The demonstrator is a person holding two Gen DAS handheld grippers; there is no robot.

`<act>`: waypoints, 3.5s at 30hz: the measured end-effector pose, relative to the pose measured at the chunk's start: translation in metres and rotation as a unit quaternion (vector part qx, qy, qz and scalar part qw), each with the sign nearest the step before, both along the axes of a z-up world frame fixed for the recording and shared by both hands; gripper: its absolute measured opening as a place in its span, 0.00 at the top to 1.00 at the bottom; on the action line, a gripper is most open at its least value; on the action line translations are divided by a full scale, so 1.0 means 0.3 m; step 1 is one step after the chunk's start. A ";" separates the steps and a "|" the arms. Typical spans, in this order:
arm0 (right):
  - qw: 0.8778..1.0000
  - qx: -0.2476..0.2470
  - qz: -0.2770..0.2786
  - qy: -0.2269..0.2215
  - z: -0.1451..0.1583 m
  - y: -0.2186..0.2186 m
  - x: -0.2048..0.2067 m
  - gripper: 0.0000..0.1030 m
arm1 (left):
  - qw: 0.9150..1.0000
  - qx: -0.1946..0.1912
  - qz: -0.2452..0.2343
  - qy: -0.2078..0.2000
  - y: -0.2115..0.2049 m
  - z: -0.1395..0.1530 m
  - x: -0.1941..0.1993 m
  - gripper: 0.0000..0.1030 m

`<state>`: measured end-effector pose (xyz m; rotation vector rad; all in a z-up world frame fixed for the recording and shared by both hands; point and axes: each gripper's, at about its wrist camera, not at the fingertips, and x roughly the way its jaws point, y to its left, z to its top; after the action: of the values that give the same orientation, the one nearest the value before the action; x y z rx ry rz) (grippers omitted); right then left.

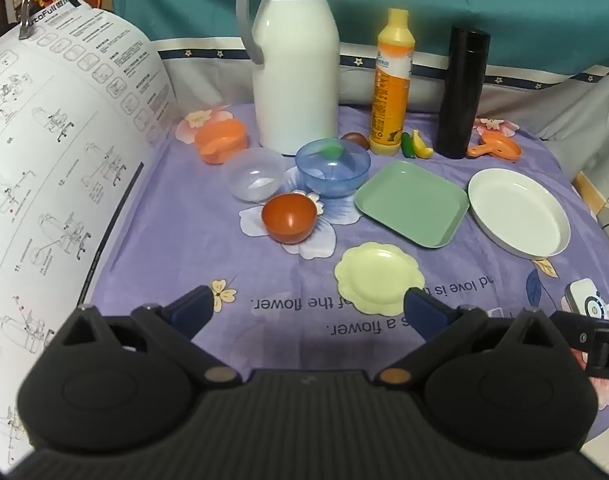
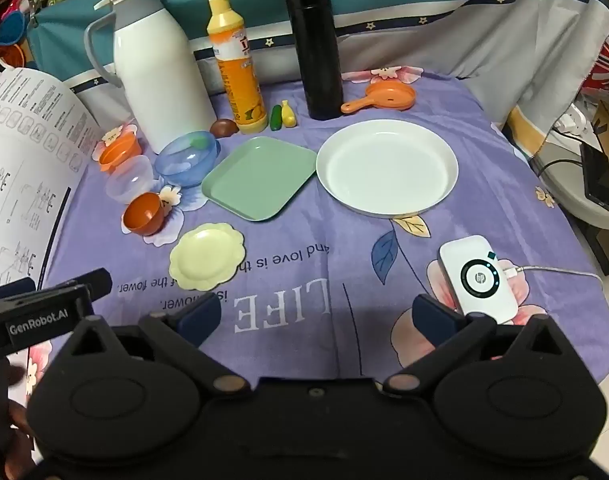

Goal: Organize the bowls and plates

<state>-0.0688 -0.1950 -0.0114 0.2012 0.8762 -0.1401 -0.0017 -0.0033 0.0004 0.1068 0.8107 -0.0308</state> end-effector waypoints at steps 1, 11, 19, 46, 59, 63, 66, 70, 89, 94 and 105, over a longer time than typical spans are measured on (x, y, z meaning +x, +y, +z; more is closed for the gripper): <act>1.000 0.000 0.000 0.001 0.001 0.000 0.000 0.00 | 1.000 -0.022 -0.002 0.004 0.012 0.003 0.003 0.00; 1.000 0.001 -0.001 -0.001 -0.009 0.011 -0.006 0.00 | 1.000 -0.019 -0.002 0.002 0.010 0.004 -0.006 0.00; 1.000 0.004 0.002 0.003 -0.002 0.001 -0.003 0.00 | 1.000 -0.019 0.001 0.003 0.018 0.009 0.001 0.00; 1.000 0.002 0.005 0.012 -0.019 0.012 0.004 0.00 | 1.000 -0.006 0.013 0.002 0.019 -0.023 0.001 0.00; 1.000 0.008 0.005 0.017 -0.028 0.001 0.018 0.00 | 1.000 0.004 0.010 0.012 0.008 -0.031 0.009 0.00; 1.000 0.010 0.005 0.019 -0.034 -0.002 0.021 0.00 | 1.000 0.006 0.010 0.015 0.004 -0.036 0.012 0.00; 1.000 0.012 0.004 0.022 -0.040 -0.004 0.024 0.00 | 1.000 0.007 0.010 0.019 0.002 -0.043 0.016 0.00; 1.000 0.016 0.003 0.025 -0.052 -0.012 0.029 0.00 | 1.000 0.008 0.010 0.025 -0.003 -0.053 0.022 0.00; 0.998 0.046 -0.021 0.036 -0.129 -0.091 0.053 0.00 | 0.998 0.012 -0.004 0.056 -0.049 -0.136 0.070 0.00; 0.999 0.041 -0.003 -0.002 -0.125 -0.114 0.062 0.00 | 0.998 0.017 -0.019 0.058 -0.088 -0.159 0.101 0.00; 0.999 -0.011 -0.029 -0.042 -0.133 -0.347 0.243 0.00 | 0.996 0.004 -0.075 0.056 -0.240 -0.179 0.232 0.00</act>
<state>0.0041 -0.2989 -0.0514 0.2104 0.7852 -0.1948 0.0678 -0.0753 -0.0533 0.1749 0.9140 -0.1777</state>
